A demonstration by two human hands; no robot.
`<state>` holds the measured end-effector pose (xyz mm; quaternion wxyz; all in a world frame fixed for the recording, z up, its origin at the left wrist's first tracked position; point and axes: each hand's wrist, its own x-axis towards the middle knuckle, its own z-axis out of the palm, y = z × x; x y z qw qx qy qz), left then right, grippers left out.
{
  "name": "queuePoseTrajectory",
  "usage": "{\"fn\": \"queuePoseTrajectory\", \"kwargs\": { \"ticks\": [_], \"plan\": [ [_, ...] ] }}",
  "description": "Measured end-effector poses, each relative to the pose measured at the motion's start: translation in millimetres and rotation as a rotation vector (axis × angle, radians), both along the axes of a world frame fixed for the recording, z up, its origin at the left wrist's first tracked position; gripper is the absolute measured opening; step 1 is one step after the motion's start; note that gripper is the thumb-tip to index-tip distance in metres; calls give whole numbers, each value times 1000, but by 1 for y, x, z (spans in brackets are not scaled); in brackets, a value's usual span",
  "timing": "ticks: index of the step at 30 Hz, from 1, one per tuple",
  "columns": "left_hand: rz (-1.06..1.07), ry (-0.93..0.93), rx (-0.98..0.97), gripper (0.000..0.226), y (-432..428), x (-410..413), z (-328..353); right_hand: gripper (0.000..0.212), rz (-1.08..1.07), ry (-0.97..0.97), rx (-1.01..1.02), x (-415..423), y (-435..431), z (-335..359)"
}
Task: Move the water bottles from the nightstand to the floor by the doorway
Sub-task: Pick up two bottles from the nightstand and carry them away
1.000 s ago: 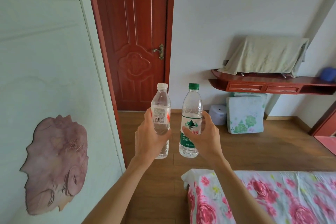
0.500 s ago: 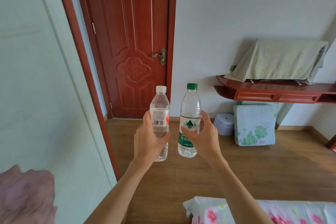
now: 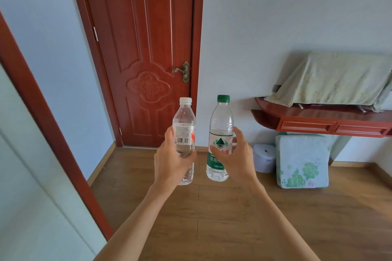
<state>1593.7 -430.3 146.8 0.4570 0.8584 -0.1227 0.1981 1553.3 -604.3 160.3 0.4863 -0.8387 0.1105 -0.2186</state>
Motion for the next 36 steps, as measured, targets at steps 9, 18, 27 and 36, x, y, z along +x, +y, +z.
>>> {"fn": "queuePoseTrajectory", "kwargs": {
  "ticks": [9, 18, 27, 36],
  "plan": [
    [-36, -3, -16, 79, -40, 75, -6, 76, -36, 16, 20, 71, -36, -9],
    [-142, -19, -20, 81, -91, 185, -12, 76, -155, 26, 29, 163, -85, -21],
    [-211, -16, 4, 85, -137, 297, -7, 76, -282, 11, 11, 261, -122, -16],
    [-292, -23, 4, 83, -168, 361, 1, 77, -343, -21, 37, 312, -148, -17]
  ]
}}
